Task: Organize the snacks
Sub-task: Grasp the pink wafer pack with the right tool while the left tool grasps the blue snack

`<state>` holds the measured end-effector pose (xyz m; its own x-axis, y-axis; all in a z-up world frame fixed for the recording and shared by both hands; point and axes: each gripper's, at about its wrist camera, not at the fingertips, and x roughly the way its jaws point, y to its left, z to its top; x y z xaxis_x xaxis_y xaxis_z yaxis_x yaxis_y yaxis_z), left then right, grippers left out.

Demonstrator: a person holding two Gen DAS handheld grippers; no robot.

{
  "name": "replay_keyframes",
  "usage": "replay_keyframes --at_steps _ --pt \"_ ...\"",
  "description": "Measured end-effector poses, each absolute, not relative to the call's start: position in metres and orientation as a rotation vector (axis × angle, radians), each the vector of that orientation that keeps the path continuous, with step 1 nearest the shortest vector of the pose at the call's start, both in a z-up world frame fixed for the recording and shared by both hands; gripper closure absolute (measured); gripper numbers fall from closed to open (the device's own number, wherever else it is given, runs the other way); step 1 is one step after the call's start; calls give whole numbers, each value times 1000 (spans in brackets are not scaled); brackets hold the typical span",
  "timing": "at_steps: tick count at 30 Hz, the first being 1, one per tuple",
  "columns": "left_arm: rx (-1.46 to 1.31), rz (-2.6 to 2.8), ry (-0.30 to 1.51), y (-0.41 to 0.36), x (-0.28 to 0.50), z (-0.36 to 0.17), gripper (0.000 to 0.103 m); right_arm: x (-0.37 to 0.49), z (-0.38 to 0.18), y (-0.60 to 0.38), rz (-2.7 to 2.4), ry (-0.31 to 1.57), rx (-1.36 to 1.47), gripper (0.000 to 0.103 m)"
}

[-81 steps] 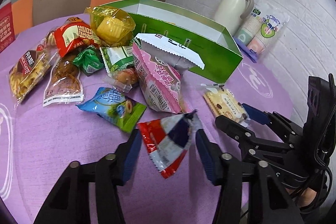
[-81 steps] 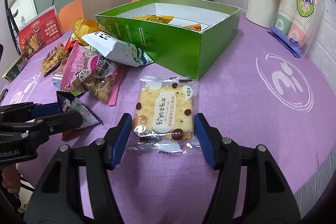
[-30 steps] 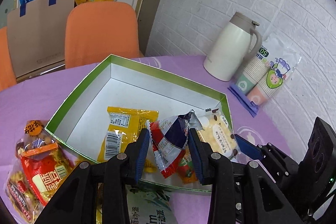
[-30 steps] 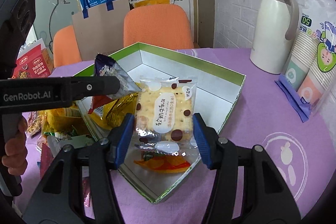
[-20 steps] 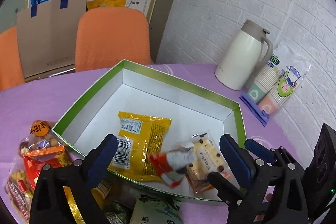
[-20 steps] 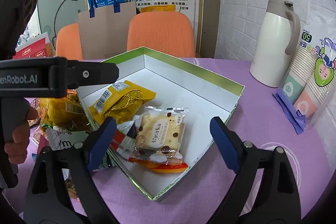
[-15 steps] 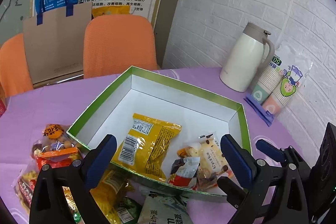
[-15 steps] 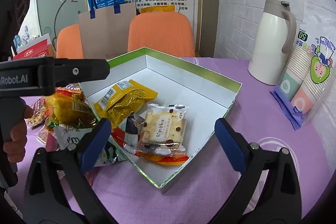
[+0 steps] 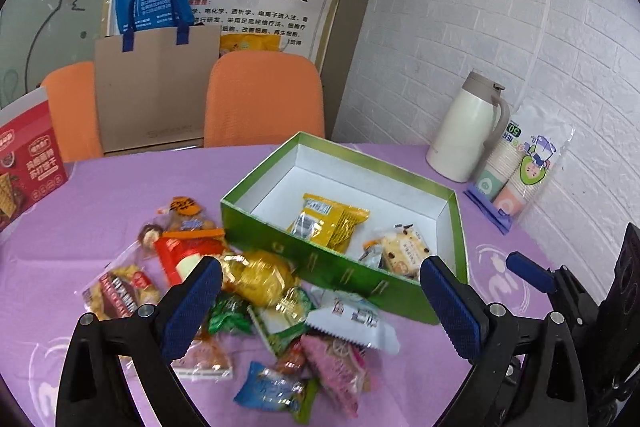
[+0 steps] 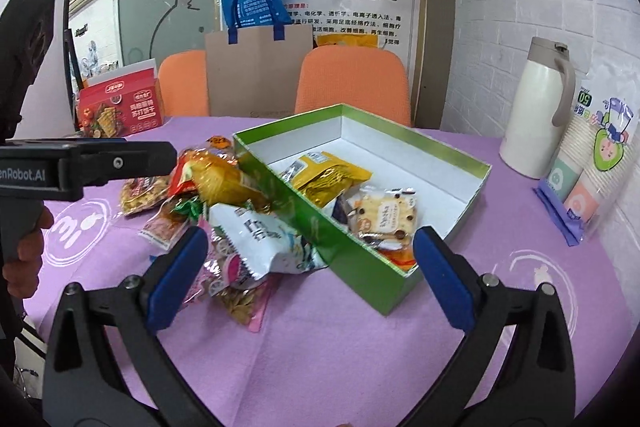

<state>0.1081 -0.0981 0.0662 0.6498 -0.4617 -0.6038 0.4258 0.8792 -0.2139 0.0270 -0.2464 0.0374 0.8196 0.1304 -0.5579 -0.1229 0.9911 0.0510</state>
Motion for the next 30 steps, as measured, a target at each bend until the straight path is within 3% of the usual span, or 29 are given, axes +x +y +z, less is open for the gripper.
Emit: replay_keyframes --at_steps 4,7,10,13,16,18,19,20,26,30 --pt "-51 -471 736 -73 86 50 2 32 24 -235 182 662 67 1" --pt "-83 -455 767 -51 72 35 2 41 17 -222 202 717 98 9" --pt "-116 -429 790 -29 62 23 2 46 9 -206 232 759 114 10" --pt "-134 -390 797 -11 56 17 2 52 -6 -192 245 810 112 24" --pt "-162 -395 797 1 54 15 2 59 -19 -185 236 833 124 25" --pt "-166 -405 797 4 51 14 2 64 -25 -186 215 839 130 41" --pt "-165 -413 794 4 49 14 2 65 -27 -187 184 841 120 61" --pt "-162 -423 794 3 48 13 2 63 -26 -190 182 826 116 68" --pt "-128 -486 813 -11 44 2 4 36 -15 -209 184 820 133 69" --pt "-149 -557 861 -28 52 -14 14 16 -19 -220 165 830 149 69"
